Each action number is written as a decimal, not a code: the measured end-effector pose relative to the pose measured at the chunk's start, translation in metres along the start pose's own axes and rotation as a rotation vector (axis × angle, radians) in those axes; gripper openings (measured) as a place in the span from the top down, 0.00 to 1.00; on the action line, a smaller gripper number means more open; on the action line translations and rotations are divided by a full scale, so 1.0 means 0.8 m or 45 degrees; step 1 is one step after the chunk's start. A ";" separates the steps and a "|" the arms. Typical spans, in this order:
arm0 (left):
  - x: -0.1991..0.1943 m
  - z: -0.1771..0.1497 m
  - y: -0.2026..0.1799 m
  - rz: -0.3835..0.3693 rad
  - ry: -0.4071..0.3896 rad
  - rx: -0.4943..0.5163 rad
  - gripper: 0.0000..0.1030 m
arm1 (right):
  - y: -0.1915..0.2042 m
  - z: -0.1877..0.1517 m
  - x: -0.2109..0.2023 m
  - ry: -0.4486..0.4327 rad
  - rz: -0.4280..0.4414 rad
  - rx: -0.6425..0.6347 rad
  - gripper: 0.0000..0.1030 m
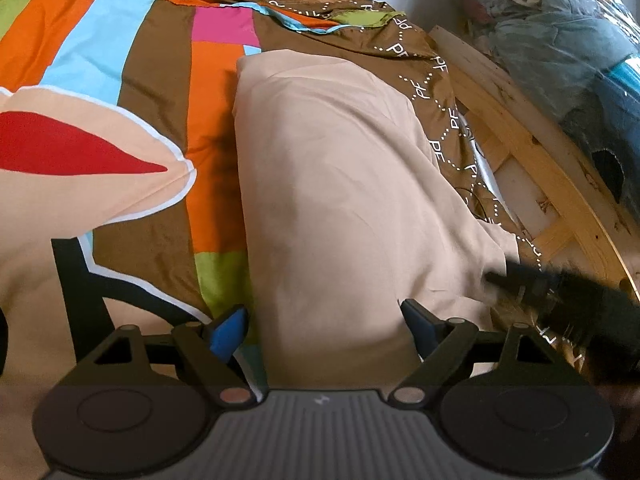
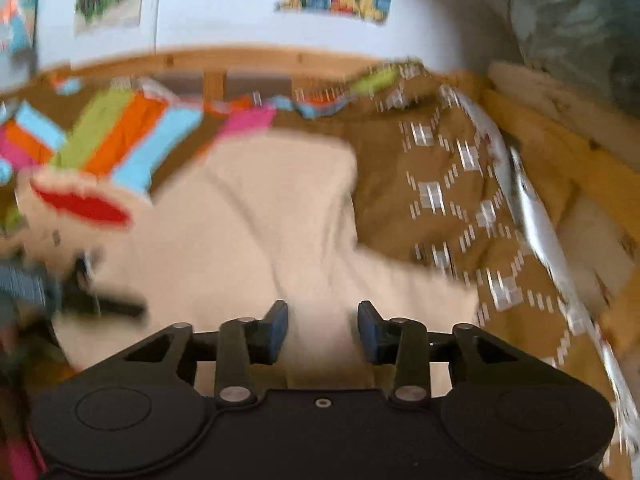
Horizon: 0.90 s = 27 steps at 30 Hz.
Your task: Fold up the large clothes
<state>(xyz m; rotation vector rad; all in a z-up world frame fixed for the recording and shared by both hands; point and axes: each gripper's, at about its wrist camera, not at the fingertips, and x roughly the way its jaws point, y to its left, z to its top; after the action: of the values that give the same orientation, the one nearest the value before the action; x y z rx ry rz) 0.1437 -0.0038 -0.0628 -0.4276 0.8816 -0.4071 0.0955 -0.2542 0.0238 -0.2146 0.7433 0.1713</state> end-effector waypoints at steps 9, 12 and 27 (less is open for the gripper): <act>-0.002 -0.006 -0.022 0.096 -0.042 0.134 0.16 | 0.003 -0.039 0.019 0.056 -0.055 0.071 0.60; -0.005 -0.007 -0.020 0.097 -0.046 0.119 0.14 | -0.014 -0.037 0.002 0.001 -0.008 0.183 0.55; 0.000 -0.010 0.000 0.066 -0.043 -0.034 0.01 | -0.070 -0.043 0.006 -0.095 0.017 0.502 0.02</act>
<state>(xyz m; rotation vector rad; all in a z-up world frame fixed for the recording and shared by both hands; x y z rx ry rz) 0.1375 -0.0054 -0.0672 -0.4345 0.8646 -0.3402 0.0896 -0.3166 0.0032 0.1710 0.6899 0.0422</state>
